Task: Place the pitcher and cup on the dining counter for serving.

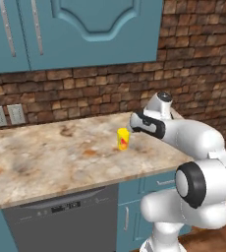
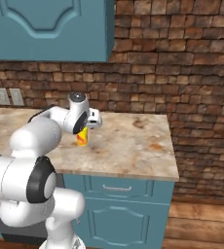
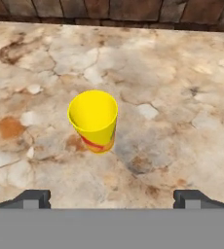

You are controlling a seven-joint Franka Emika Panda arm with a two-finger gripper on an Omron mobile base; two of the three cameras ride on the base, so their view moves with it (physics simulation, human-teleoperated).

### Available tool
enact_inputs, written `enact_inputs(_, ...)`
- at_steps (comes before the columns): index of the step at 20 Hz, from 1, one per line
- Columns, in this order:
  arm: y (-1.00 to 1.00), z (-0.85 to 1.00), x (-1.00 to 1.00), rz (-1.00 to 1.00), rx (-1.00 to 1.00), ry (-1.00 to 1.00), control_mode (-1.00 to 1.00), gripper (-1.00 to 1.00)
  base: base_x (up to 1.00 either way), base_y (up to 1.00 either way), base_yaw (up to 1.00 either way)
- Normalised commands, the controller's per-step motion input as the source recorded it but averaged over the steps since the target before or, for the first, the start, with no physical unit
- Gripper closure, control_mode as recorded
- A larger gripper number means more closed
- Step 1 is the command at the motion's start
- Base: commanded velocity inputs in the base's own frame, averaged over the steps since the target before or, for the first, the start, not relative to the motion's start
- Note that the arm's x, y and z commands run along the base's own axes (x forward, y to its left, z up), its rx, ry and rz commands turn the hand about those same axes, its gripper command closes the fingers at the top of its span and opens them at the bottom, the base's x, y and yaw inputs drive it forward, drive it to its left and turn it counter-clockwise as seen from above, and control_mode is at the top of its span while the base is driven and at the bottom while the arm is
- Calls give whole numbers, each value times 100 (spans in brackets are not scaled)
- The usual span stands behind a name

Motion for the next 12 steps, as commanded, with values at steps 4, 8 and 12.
enact_inputs(4, 1, -20, 28, 0, 0, 9, -100, -100, 0, 0, 0)
enact_inputs(8, 4, -23, 24, 0, 0, 10, -100, -100, 0, 0, 0)
enact_inputs(12, 4, -22, 26, 0, 0, 8, -100, -100, 0, 0, 0)
